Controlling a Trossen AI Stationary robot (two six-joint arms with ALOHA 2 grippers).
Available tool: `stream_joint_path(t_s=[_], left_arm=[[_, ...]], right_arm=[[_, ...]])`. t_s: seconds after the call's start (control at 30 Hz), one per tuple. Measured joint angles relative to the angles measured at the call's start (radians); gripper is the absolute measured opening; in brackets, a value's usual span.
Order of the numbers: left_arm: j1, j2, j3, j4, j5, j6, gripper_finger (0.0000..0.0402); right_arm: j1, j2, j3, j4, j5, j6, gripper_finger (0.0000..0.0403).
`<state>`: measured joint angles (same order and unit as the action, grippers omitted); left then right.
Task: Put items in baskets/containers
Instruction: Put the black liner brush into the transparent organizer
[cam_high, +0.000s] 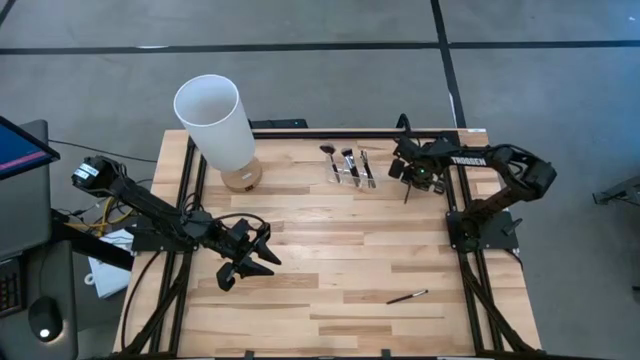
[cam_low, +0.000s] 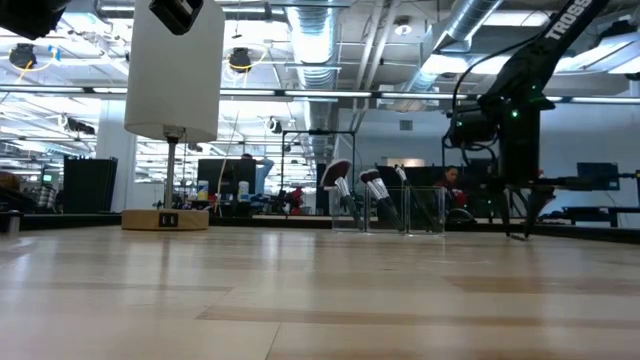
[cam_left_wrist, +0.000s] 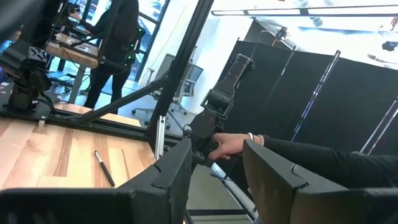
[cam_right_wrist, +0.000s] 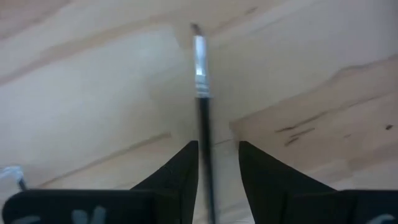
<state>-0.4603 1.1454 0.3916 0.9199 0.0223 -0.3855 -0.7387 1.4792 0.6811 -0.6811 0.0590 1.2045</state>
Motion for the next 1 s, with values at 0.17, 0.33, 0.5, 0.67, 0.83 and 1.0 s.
stream_joint_path(t_s=[0.17,0.33,0.5,0.67,0.83,1.0], left_arm=[[0.000,0.000,0.000,0.000,0.000,0.000,0.0143],[0.000,0.000,0.000,-0.003,0.000,0.000,0.0143],[0.000,0.000,0.000,-0.005,0.000,0.000,0.0143],[0.000,0.000,0.000,-0.005,0.000,0.000,0.0143],[0.000,0.000,0.000,-0.007,0.000,0.000,0.0143],[0.000,0.000,0.000,-0.007,0.000,0.004,0.0143]], right_arm=[[-0.003,0.000,0.000,-0.024,0.000,-0.013,0.0096],[0.005,0.000,0.000,-0.032,0.001,-0.032,0.0077],[0.004,0.000,0.000,-0.036,0.001,-0.034,0.0057],[0.005,0.021,0.004,-0.034,0.004,-0.044,0.0040],[0.016,0.077,0.012,-0.037,0.001,-0.065,0.0020],[0.018,0.061,0.006,-0.041,0.002,-0.081,0.0015]])
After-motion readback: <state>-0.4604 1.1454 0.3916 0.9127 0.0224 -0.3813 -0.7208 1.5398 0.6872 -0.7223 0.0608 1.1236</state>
